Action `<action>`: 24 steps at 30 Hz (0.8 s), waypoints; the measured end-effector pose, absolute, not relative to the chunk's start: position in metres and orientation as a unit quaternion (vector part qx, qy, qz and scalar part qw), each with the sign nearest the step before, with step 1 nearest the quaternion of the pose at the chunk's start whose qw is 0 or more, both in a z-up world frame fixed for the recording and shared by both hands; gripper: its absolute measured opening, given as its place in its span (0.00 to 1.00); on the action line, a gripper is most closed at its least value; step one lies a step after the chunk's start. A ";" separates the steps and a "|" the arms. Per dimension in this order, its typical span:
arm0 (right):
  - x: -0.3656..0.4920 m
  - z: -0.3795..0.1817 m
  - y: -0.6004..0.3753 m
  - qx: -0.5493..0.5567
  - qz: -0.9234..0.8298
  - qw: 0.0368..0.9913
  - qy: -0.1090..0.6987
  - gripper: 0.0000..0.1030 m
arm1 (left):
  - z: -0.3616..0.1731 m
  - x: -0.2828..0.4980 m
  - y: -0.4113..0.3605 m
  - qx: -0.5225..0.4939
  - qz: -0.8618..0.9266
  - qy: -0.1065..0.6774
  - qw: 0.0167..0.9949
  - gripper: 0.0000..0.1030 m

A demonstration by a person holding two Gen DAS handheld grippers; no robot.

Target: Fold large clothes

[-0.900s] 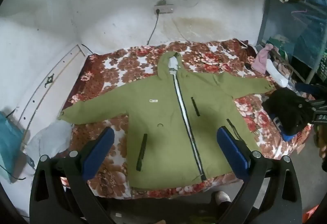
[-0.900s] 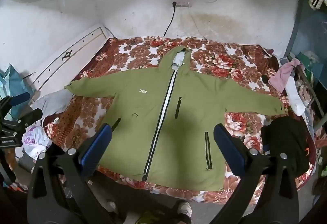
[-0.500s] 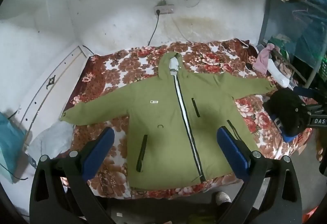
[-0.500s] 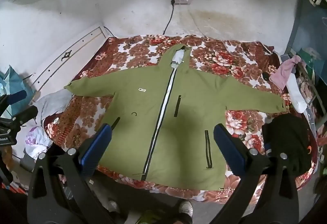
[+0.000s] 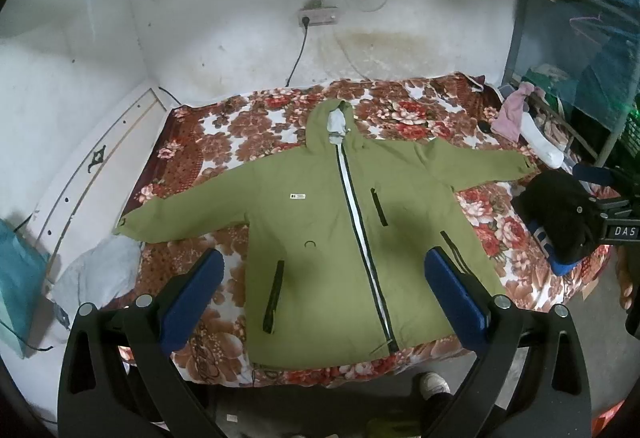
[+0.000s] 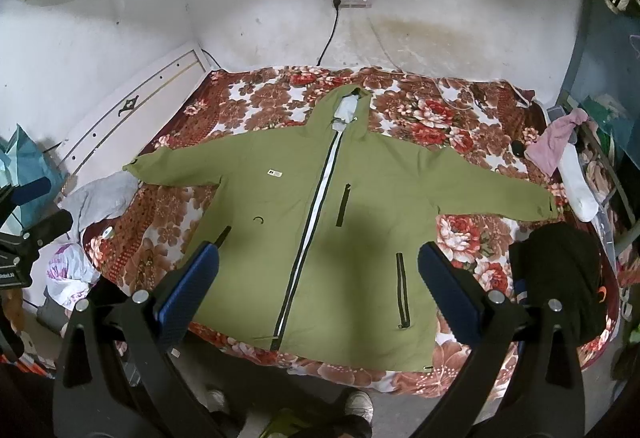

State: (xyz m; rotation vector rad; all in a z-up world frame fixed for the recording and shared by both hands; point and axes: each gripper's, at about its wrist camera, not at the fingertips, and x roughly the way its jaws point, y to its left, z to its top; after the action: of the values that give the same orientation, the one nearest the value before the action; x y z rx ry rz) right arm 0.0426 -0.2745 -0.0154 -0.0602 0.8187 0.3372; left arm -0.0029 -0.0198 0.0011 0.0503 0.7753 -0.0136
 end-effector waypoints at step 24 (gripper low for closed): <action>0.048 -0.012 -0.292 -0.015 0.161 0.902 0.399 0.96 | -0.004 0.009 -0.025 0.031 -0.016 0.392 0.919 0.95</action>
State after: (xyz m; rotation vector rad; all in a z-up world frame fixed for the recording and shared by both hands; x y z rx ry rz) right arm 0.0485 -0.2922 -0.0117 -0.0305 0.8253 0.3337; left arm 0.0093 -0.0251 -0.0043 0.0631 0.8068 -0.0339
